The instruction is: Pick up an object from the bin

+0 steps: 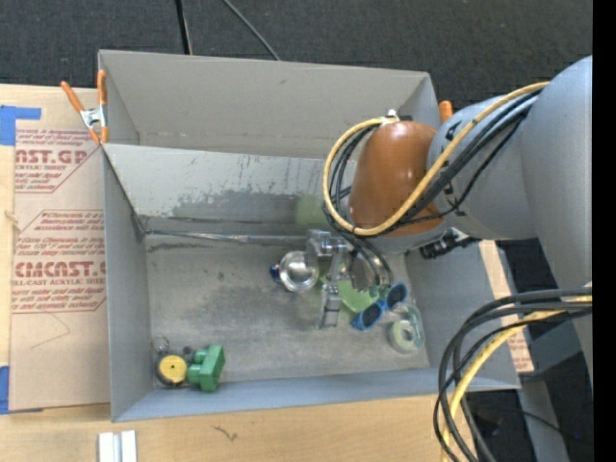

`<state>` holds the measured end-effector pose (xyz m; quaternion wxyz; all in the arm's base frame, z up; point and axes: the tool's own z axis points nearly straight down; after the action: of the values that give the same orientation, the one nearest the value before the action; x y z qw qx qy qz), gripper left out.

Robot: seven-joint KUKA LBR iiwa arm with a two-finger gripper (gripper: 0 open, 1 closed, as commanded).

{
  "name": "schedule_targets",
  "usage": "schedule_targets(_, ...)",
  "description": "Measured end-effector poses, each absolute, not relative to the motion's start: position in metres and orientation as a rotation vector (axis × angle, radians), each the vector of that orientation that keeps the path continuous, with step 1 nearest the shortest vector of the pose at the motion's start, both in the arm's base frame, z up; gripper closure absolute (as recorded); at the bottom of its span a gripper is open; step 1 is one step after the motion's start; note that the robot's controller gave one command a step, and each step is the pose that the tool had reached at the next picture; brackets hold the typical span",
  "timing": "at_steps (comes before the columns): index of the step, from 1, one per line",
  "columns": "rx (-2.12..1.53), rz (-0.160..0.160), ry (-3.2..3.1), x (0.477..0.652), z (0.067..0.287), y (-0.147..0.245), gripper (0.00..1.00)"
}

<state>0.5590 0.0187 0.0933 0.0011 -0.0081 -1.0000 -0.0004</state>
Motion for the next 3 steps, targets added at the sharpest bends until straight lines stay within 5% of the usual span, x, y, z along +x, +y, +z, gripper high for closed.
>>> schedule_targets(1,-0.113,-0.008,-3.165,0.5627,0.0754,0.0198,0.00)
schedule_targets(2,-0.112,-0.001,-3.144,0.5570,0.0705,0.0179,1.00)
schedule_targets(3,-0.112,-0.001,-3.141,0.5562,0.0698,0.0180,0.00)
